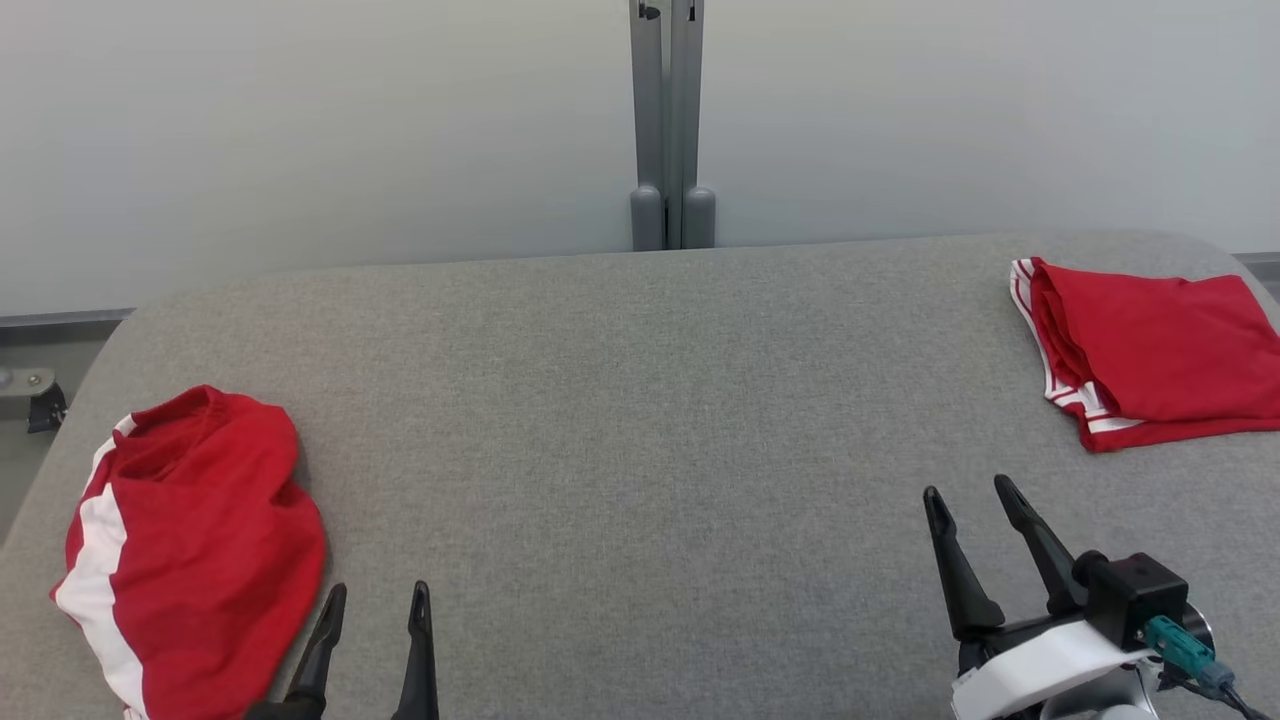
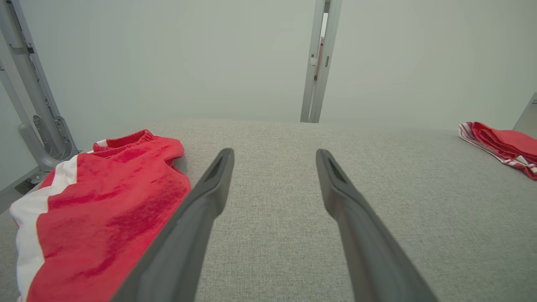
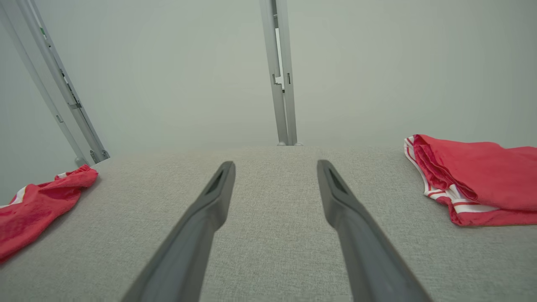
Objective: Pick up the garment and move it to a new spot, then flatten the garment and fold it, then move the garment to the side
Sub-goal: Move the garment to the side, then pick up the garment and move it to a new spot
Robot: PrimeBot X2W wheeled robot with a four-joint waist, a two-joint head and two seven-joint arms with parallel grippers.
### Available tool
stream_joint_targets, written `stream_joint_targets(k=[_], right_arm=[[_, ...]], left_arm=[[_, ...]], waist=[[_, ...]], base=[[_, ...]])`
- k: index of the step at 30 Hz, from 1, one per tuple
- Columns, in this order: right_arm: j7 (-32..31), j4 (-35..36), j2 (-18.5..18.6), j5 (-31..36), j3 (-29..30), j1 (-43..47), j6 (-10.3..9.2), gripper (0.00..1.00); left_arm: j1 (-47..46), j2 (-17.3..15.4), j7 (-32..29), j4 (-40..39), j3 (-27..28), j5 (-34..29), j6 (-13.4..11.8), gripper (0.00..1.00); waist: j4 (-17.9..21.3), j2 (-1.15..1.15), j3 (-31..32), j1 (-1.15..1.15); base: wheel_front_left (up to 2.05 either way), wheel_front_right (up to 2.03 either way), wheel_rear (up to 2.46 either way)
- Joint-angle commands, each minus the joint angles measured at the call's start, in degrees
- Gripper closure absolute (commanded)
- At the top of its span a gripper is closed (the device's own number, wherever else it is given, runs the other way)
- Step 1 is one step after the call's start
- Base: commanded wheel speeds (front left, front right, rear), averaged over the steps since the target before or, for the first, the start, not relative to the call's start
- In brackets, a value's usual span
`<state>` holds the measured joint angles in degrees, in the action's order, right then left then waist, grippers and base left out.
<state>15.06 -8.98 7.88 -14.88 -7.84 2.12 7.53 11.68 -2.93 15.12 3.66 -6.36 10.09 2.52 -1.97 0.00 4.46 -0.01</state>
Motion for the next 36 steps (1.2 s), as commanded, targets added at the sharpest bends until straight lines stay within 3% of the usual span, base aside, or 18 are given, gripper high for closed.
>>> stream_joint_targets(k=[1,36], right_arm=[[0.1,0.3,-0.3,0.5,0.6,1.2,-0.08,0.0],[0.1,1.1,-1.2,0.1,1.3,4.9,-0.08,0.0]], left_arm=[[0.8,0.0,0.0,0.0,-0.1,-0.4,0.3,0.0],[1.0,0.0,0.0,-0.9,-1.2,-2.2,1.1,0.0]], waist=[[-0.1,0.0,0.6,0.01],[2.3,0.0,0.8,0.01]], base=[[0.0,0.0,0.0],[0.0,0.0,0.0]])
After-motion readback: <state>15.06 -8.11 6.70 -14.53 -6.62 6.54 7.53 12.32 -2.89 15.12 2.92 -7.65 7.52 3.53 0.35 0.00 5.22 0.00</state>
